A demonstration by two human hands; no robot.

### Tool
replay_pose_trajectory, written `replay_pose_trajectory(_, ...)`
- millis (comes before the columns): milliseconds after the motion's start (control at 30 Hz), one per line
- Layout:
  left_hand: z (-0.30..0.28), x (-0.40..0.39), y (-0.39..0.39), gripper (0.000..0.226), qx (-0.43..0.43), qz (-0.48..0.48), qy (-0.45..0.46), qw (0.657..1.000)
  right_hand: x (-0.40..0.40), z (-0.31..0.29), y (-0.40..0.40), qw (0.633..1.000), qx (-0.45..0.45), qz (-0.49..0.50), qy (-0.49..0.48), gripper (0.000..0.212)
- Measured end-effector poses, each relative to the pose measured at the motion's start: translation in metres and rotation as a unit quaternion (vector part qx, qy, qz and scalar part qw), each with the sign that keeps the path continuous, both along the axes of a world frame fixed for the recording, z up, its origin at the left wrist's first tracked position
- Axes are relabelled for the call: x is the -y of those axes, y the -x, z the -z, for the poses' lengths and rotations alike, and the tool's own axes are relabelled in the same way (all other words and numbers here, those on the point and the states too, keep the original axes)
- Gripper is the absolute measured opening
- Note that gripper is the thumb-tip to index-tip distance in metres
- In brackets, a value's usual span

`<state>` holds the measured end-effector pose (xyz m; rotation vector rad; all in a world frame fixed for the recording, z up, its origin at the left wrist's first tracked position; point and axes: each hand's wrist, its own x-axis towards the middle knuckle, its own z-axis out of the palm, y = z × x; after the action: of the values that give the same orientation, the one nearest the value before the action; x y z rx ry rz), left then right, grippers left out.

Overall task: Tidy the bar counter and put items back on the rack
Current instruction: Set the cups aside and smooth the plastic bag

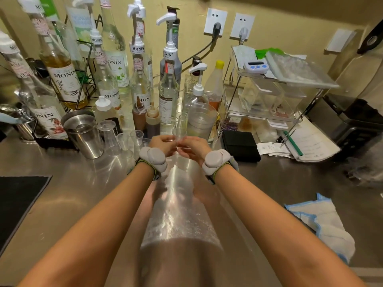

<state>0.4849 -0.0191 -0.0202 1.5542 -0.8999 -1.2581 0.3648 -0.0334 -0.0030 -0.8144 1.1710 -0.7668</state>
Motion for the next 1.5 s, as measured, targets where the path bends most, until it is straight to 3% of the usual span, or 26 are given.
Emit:
replay_pose_trajectory(200, -0.016, 0.02, -0.012, 0.028, 0.018, -0.03, 0.049, 0.998, 0.025, -0.015, -0.019, 0.998, 0.022, -0.034, 0.045, 0.044)
replay_pose_trajectory(400, -0.014, 0.038, -0.024, 0.007, 0.057, -0.043, 0.047, 0.996, 0.046, -0.012, -0.036, 0.999, 0.026, -0.024, 0.04, 0.036)
replay_pose_trajectory(533, -0.005, 0.042, -0.029, 0.021, 0.045, -0.041, 0.055, 0.997, 0.056, -0.006, -0.041, 0.999, 0.033, -0.023, 0.033, 0.031)
replay_pose_trajectory(767, 0.011, 0.046, -0.037, 0.011, 0.059, -0.054, 0.059, 0.995, 0.064, 0.008, -0.049, 1.0, -0.002, -0.024, 0.008, 0.025)
replay_pose_trajectory(833, 0.014, 0.047, -0.036, 0.023, 0.072, -0.062, 0.042, 0.995, 0.067, 0.012, -0.052, 1.0, -0.005, -0.023, -0.005, 0.029)
replay_pose_trajectory(933, 0.021, 0.052, -0.038, 0.025, 0.087, -0.061, 0.004, 0.994, 0.068, 0.019, -0.056, 0.999, -0.037, -0.021, -0.021, 0.035)
replay_pose_trajectory(1000, 0.025, 0.055, -0.039, 0.033, 0.1, -0.066, -0.031, 0.992, 0.07, 0.022, -0.058, 0.998, -0.048, -0.017, -0.032, 0.026)
replay_pose_trajectory(1333, 0.041, 0.08, -0.031, 0.028, 0.075, -0.098, -0.106, 0.987, 0.079, 0.036, -0.063, 0.994, -0.076, 0.034, -0.066, 0.034)
replay_pose_trajectory(1500, 0.052, 0.09, -0.039, 0.035, 0.054, -0.054, -0.152, 0.985, 0.082, 0.041, -0.065, 0.994, -0.069, 0.039, -0.074, 0.03)
